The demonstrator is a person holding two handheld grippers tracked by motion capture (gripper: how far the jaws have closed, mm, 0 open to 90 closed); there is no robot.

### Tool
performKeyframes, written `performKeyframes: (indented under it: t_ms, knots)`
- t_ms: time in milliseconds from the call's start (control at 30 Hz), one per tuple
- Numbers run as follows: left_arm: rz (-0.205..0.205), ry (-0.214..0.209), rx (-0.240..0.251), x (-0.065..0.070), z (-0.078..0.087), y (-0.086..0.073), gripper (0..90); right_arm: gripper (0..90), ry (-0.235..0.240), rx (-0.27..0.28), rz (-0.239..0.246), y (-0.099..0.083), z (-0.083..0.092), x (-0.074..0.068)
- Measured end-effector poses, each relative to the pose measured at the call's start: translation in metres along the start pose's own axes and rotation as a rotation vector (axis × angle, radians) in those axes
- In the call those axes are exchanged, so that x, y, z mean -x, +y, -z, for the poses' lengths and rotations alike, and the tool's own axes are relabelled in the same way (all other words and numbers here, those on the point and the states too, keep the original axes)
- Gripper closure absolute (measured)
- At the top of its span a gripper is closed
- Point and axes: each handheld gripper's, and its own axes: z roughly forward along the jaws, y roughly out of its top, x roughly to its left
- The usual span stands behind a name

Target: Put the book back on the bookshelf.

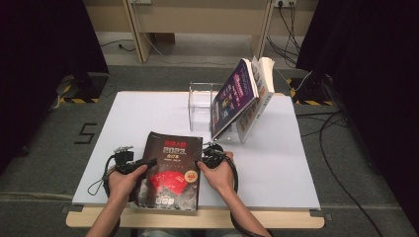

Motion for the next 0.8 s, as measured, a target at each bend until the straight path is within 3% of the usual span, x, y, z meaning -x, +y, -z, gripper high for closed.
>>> performKeyframes:
  t_ms: [100,200,400,800]
  knots:
    - [0.001,0.025,-0.009,-0.003,0.0,0.0,37.6,64.2,0.002,0.002,-0.004,0.0,0.0,0.0]
    - [0.015,0.017,-0.035,-0.005,-0.002,-0.002,37.1,64.1,-0.003,-0.003,-0.006,0.0,0.0,-0.001]
    - [0.008,0.019,-0.032,-0.003,-0.003,-0.003,35.9,64.0,-0.001,-0.006,-0.005,0.0,0.0,-0.001]
    - [0.205,-0.069,-0.004,-0.013,-0.002,-0.004,42.4,63.7,-0.001,-0.01,0.003,0.001,-0.001,-0.001]
